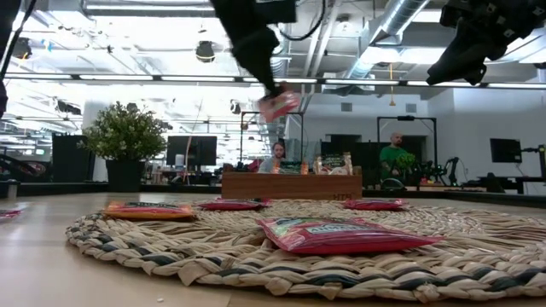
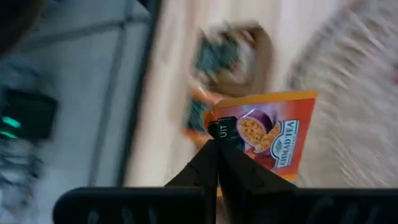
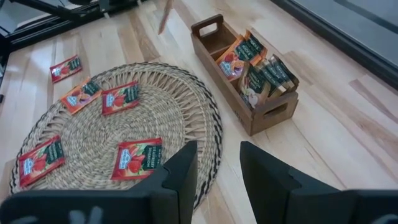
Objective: Pick & Place Tea
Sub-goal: Put the orange tea bag into the wooden organizer
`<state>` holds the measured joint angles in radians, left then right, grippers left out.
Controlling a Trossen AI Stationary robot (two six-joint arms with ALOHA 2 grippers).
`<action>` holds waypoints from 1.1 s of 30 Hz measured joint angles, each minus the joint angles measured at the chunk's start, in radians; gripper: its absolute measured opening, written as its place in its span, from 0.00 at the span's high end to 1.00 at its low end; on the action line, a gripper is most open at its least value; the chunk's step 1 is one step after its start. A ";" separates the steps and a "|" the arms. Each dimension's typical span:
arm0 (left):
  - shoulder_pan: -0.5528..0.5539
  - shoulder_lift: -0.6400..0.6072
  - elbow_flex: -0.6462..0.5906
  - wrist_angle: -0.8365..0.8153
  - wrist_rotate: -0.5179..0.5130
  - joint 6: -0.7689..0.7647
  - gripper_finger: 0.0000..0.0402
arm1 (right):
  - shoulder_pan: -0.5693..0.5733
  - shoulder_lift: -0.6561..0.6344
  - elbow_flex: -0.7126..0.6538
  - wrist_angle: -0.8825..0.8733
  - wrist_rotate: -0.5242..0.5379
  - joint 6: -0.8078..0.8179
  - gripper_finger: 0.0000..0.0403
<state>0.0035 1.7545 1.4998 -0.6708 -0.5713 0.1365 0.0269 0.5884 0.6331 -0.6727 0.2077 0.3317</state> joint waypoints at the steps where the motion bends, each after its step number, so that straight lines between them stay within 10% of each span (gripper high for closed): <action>1: 0.007 0.011 0.003 0.046 -0.018 0.035 1.00 | 0.000 0.000 0.000 0.000 0.000 0.000 0.72; 10: 0.072 0.164 0.005 0.283 -0.127 0.212 1.00 | 0.000 0.000 0.000 0.000 0.000 -0.002 0.72; 33: 0.113 0.303 0.005 0.262 -0.202 0.282 1.00 | 0.000 0.000 0.000 0.000 0.001 -0.002 0.72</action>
<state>0.1169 2.0579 1.5043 -0.4091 -0.7731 0.4183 0.0265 0.5888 0.6327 -0.6730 0.2089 0.3294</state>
